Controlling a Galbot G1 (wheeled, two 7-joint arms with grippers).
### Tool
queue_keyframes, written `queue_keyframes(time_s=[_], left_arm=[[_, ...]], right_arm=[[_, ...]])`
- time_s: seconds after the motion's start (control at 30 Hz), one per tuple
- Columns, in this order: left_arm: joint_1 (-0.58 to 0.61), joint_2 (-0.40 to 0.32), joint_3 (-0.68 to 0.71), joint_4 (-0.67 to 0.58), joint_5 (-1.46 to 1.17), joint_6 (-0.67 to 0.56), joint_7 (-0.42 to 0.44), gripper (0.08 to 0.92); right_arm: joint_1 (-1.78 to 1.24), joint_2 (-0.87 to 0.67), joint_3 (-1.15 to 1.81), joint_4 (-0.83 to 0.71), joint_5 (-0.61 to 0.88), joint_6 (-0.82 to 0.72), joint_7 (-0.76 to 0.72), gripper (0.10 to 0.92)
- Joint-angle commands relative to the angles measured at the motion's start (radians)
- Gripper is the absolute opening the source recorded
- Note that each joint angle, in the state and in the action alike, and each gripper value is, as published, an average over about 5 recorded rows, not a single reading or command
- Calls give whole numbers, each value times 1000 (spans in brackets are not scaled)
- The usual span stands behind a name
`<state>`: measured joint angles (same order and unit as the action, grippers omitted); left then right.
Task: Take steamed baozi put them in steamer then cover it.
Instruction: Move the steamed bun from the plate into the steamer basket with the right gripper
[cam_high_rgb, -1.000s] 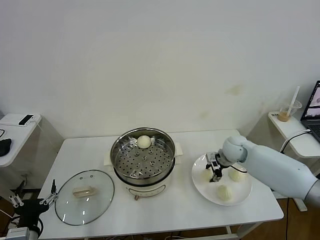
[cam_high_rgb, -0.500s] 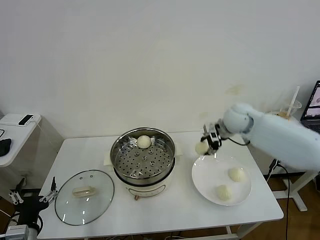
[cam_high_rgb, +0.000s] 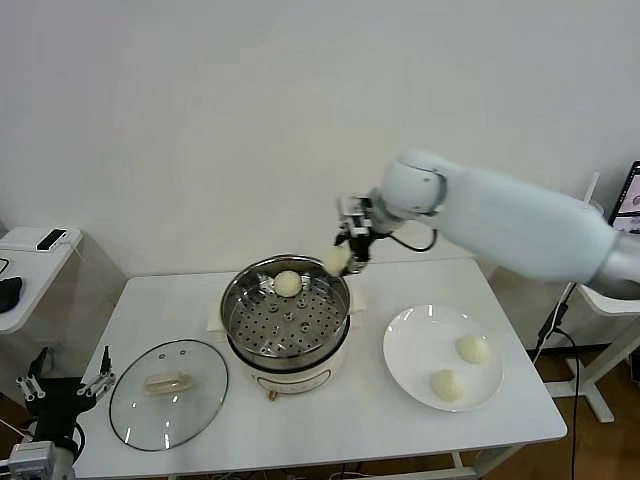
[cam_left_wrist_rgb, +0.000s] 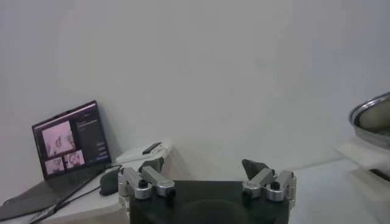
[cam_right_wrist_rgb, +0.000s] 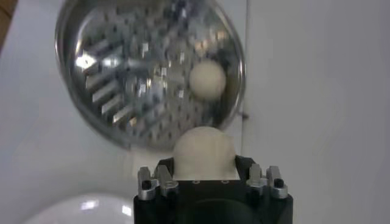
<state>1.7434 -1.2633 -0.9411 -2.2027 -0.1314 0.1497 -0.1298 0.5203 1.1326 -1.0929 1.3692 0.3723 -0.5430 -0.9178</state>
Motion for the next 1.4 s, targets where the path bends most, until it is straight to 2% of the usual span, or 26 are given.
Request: queue_keyframes(time_s=[0.03, 0.53, 1.17, 1.27, 1.4], left_arm=[[-3, 12, -8, -2, -4, 2, 1, 823], [1, 5, -23, -9, -11, -1, 2, 823], [-13, 9, -22, -2, -12, -2, 2, 823], [-13, 10, -22, -3, -12, -2, 2, 823], [-13, 9, -22, -4, -12, -2, 2, 823]], right_arm=[[-38, 238, -17, -91, 80, -43, 40, 629], [-190, 392, -11, -267, 29, -86, 132, 632], [-217, 417, -5, -345, -12, -100, 166, 636], [-217, 416, -5, -345, -12, -101, 166, 653], [-209, 403, -7, -329, -13, -105, 150, 745]])
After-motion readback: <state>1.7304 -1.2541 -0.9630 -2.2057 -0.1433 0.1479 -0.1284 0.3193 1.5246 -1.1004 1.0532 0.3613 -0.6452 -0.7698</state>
